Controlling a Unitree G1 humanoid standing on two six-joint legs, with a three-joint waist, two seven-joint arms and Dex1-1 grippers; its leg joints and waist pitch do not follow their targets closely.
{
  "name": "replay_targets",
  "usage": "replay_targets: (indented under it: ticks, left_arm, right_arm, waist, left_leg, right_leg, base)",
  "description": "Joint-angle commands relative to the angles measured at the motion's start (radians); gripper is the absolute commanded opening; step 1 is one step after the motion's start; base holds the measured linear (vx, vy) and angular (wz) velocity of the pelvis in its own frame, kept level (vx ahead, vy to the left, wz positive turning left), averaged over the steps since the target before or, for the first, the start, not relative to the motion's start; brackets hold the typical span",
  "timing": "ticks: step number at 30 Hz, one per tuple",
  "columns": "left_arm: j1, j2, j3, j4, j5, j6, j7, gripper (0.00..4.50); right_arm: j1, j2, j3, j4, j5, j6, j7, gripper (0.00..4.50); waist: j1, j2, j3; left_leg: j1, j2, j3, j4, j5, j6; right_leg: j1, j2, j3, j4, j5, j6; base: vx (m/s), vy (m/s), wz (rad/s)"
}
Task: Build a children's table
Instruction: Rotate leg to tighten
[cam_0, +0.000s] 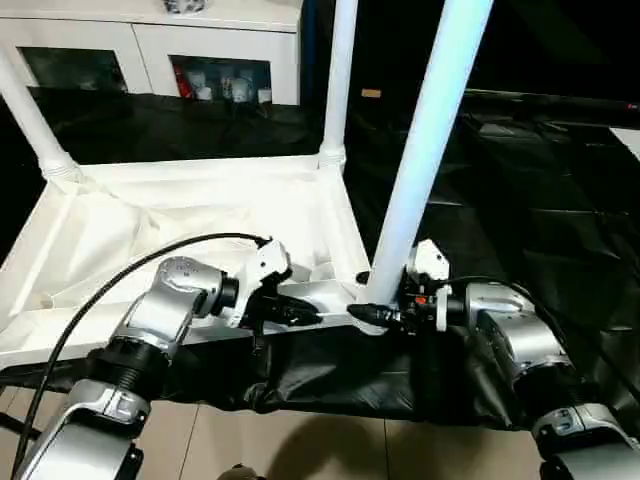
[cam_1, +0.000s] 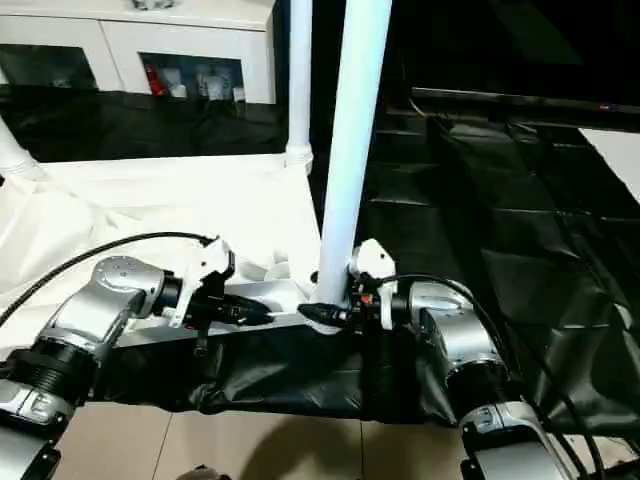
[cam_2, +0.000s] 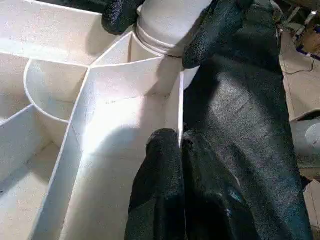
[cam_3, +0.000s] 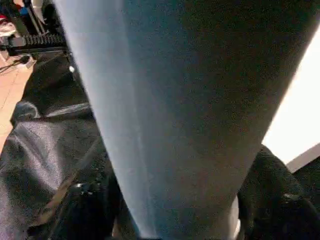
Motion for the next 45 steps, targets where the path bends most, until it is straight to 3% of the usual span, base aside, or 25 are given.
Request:
replay_targets:
  ticks: [1,8,13,18,20,22,23,25,27,31,34,39,41,45]
  left_arm:
    - [-0.017,-0.026,0.012,-0.041,-0.032,-0.013,0.030,0.00]
    - [-0.009,-0.046,0.035,-0.037,-0.019,-0.028,0.114,0.00]
    - [-0.033,-0.117,0.066,0.019,0.018,-0.037,0.307,0.00]
    - [-0.081,-0.235,0.073,0.097,0.060,-0.045,0.541,0.00]
    - [-0.100,-0.272,0.070,0.122,0.072,-0.064,0.607,0.00]
    - [-0.105,-0.282,0.063,0.130,0.082,-0.082,0.621,0.00]
    - [-0.106,-0.283,0.061,0.132,0.086,-0.089,0.619,0.00]
    - [-0.104,-0.280,0.059,0.129,0.084,-0.107,0.590,0.00]
    - [-0.098,-0.270,0.058,0.125,0.080,-0.127,0.554,0.00]
    - [-0.077,-0.224,0.047,0.106,0.064,-0.151,0.465,0.00]
    - [-0.070,-0.201,0.043,0.103,0.060,-0.162,0.433,0.00]
    - [-0.036,-0.114,0.037,0.067,0.022,-0.181,0.241,0.00]
    - [-0.033,-0.104,0.034,0.063,0.019,-0.180,0.217,0.00]
    - [-0.029,-0.068,0.023,0.050,-0.004,-0.169,0.132,0.00]
  right_arm:
    - [0.018,0.025,0.034,-0.009,-0.011,0.011,0.007,2.69]
    - [0.040,0.050,0.033,-0.018,-0.025,0.000,-0.071,2.61]
    - [0.047,0.132,-0.010,0.040,-0.064,-0.007,-0.341,2.61]
    - [-0.015,0.278,-0.090,0.164,-0.069,0.029,-0.735,2.61]
    - [-0.058,0.329,-0.094,0.210,-0.076,0.024,-0.825,2.61]
    - [-0.073,0.345,-0.075,0.215,-0.098,0.003,-0.828,2.61]
    - [-0.074,0.347,-0.067,0.213,-0.108,-0.007,-0.824,3.17]
    - [-0.070,0.343,-0.062,0.201,-0.115,-0.026,-0.808,3.17]
    - [-0.067,0.337,-0.078,0.196,-0.103,-0.040,-0.796,3.48]
    - [-0.058,0.287,-0.075,0.183,-0.092,-0.059,-0.717,3.84]
    - [-0.053,0.259,-0.070,0.175,-0.086,-0.066,-0.663,3.84]
    - [-0.022,0.113,-0.020,0.111,-0.086,-0.118,-0.353,3.84]
    - [-0.020,0.095,-0.012,0.103,-0.083,-0.124,-0.309,3.84]
    - [-0.014,0.034,0.011,0.072,-0.067,-0.132,-0.166,3.84]
  waist:
    - [0.000,0.007,-0.062]
    - [-0.004,0.008,-0.056]
    - [-0.012,0.004,-0.057]
    - [-0.028,0.009,-0.055]
    - [-0.029,0.018,-0.056]
    - [-0.028,0.014,-0.058]
    - [-0.028,0.014,-0.059]
    - [-0.026,0.014,-0.059]
    - [-0.026,0.018,-0.059]
    - [-0.028,0.017,-0.058]
    - [-0.030,0.017,-0.058]
    - [-0.026,0.014,-0.059]
    - [-0.023,0.015,-0.059]
    - [-0.017,0.013,-0.058]
  left_leg:
    - [0.005,0.039,-0.013,-0.058,-0.183,0.053]
    - [0.010,0.038,-0.015,-0.066,-0.253,0.025]
    - [0.010,0.036,-0.018,-0.068,-0.245,0.014]
    - [0.014,0.030,-0.020,-0.071,-0.271,-0.011]
    - [0.013,0.030,-0.021,-0.072,-0.273,-0.012]
    - [0.011,0.028,-0.019,-0.069,-0.272,-0.001]
    - [0.008,0.027,-0.019,-0.068,-0.259,0.009]
    - [0.006,0.027,-0.018,-0.067,-0.247,0.022]
    - [0.005,0.028,-0.018,-0.067,-0.236,0.029]
    - [0.003,0.028,-0.017,-0.066,-0.234,0.041]
    - [0.001,0.030,-0.017,-0.065,-0.224,0.052]
    - [0.002,0.032,-0.014,-0.060,-0.202,0.074]
    - [0.001,0.035,-0.012,-0.058,-0.191,0.083]
    - [0.002,0.038,-0.012,-0.058,-0.192,0.086]
  right_leg:
    - [0.059,-0.054,0.044,-0.063,-0.106,-0.253]
    - [0.057,-0.056,0.046,-0.078,-0.226,-0.220]
    - [0.055,-0.056,0.047,-0.079,-0.224,-0.205]
    - [0.050,-0.056,0.048,-0.090,-0.314,-0.173]
    - [0.049,-0.056,0.048,-0.090,-0.303,-0.170]
    - [0.051,-0.055,0.047,-0.090,-0.288,-0.165]
    - [0.053,-0.055,0.047,-0.088,-0.268,-0.163]
    - [0.054,-0.055,0.047,-0.088,-0.256,-0.162]
    - [0.054,-0.057,0.047,-0.087,-0.249,-0.163]
    - [0.055,-0.056,0.047,-0.086,-0.243,-0.174]
    - [0.057,-0.056,0.047,-0.083,-0.220,-0.186]
    - [0.061,-0.055,0.046,-0.075,-0.165,-0.215]
    - [0.059,-0.053,0.046,-0.071,-0.141,-0.226]
    - [0.059,-0.054,0.045,-0.069,-0.153,-0.237]
  base:
    - [0.000,0.000,0.00]
    - [0.000,0.000,0.00]
    - [0.000,0.000,0.00]
    - [0.000,0.000,0.00]
    - [0.000,0.000,0.00]
    - [0.000,0.000,0.00]
    - [0.000,0.000,0.00]
    - [0.000,0.000,0.00]
    - [0.000,0.000,0.00]
    - [0.000,0.000,0.00]
    - [0.000,0.000,0.00]
    - [0.000,0.000,0.00]
    - [0.000,0.000,0.00]
    - [0.000,0.000,0.00]
